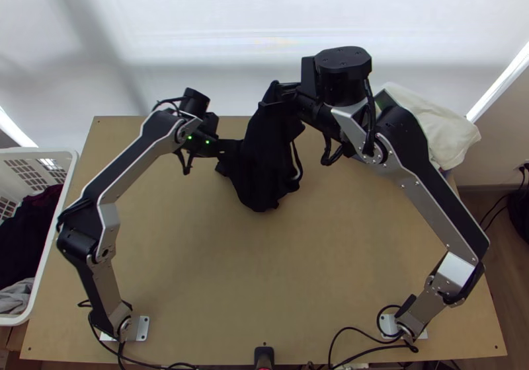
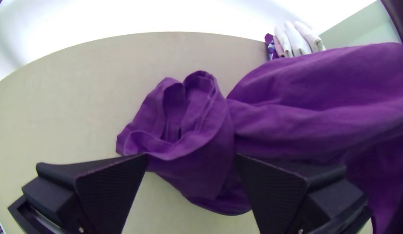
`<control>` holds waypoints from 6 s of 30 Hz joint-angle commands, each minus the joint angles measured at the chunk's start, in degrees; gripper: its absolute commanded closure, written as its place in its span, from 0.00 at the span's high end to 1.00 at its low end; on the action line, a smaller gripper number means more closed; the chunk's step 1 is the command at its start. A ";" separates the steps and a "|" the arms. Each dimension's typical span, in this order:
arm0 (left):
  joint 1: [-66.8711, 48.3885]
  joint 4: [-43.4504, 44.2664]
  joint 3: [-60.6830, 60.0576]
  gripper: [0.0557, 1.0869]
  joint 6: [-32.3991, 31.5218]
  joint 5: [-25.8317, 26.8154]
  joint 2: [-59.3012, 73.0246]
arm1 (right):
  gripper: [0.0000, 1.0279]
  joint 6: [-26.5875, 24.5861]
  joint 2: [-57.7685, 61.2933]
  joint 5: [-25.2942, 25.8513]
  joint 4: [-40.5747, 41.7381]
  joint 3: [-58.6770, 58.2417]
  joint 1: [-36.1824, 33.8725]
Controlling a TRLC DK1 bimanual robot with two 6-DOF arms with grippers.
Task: Fold the t-shirt
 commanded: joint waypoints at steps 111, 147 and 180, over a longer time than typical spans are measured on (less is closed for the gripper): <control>14.53 -10.73 22.26 0.62 3.67 -6.49 24.23 | 0.03 4.18 5.82 -0.36 2.01 1.02 -11.82; 17.51 -3.87 24.54 0.04 1.30 -7.90 6.21 | 0.03 -0.13 5.12 -0.27 3.60 1.20 -16.48; 30.17 15.29 18.13 0.04 -6.70 -12.30 -36.51 | 0.03 -13.84 -12.20 1.23 21.61 0.58 -23.51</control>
